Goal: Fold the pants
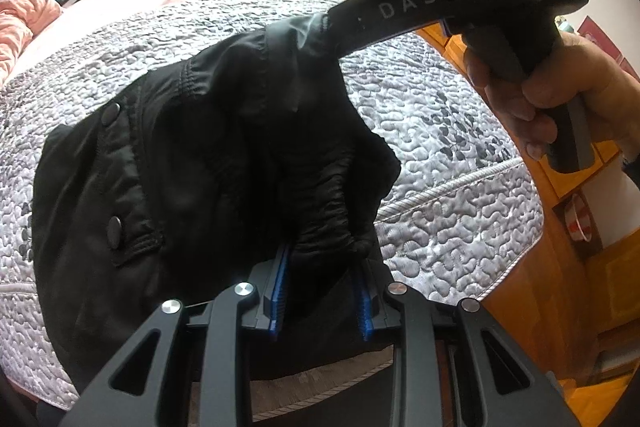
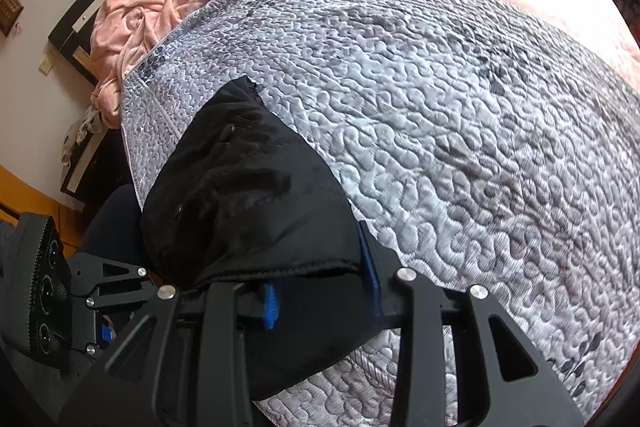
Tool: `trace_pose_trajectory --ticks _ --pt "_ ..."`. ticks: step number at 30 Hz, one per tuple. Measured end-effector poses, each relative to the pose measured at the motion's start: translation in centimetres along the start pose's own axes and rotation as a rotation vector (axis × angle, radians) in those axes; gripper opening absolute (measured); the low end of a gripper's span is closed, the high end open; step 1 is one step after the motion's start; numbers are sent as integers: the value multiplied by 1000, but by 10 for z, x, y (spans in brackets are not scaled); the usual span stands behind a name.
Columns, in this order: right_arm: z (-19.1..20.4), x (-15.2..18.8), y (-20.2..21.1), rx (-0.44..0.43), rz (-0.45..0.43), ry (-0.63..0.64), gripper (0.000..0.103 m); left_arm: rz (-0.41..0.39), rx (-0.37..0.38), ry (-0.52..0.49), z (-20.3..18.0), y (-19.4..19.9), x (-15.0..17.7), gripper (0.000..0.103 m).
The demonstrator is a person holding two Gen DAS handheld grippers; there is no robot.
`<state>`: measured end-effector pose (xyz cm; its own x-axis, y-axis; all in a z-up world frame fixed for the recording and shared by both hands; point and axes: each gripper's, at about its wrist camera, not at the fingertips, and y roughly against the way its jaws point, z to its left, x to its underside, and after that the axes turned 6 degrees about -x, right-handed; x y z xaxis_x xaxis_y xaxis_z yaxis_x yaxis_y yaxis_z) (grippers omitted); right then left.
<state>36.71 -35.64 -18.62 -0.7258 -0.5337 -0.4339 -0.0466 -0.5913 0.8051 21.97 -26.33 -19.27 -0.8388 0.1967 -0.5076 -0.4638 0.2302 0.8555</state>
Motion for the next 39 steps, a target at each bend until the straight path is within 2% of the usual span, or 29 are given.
trace_pose_trajectory --ticks 4,5,8,9,12,15,17,19,22,25,28,29,30,31,32,35,39 --pt "-13 13 3 -16 -35 -107 47 12 25 4 3 -4 3 28" --pt "-18 18 4 -23 -45 -142 53 17 33 5 5 -4 3 28" --pt "-29 33 9 -60 -84 -257 56 35 87 22 12 0 6 32" --pt "-35 41 11 -82 -103 -313 58 38 116 41 16 2 8 36" --pt "-48 58 12 -116 -142 -442 61 44 226 115 33 11 11 60" --pt "-65 81 16 -125 -209 -594 64 29 284 151 53 29 15 63" --pt "-75 97 21 -148 -280 -687 64 4 305 178 68 43 18 69" --pt "-80 106 28 -216 -382 -749 64 -51 289 214 90 60 22 81" --pt "-76 103 26 -318 -465 -769 71 -92 220 281 126 70 27 82" --pt "-73 85 2 -340 -421 -757 71 -72 146 367 162 63 35 83" --pt "-75 72 -22 -357 -387 -778 71 -56 107 433 188 59 45 83" --pt "-75 70 -29 -348 -373 -793 69 -48 97 448 195 57 47 83" --pt "-78 68 -39 -334 -343 -818 52 -36 82 460 200 52 48 83" --pt "-78 68 -46 -334 -320 -835 42 -22 71 465 203 46 49 83" --pt "-78 70 -51 -336 -303 -849 26 -7 60 468 209 45 53 83" --pt "-62 71 -44 -292 -309 -822 14 8 44 489 220 39 57 83" --pt "-40 71 -7 -210 -404 -762 11 0 45 487 227 40 58 83"
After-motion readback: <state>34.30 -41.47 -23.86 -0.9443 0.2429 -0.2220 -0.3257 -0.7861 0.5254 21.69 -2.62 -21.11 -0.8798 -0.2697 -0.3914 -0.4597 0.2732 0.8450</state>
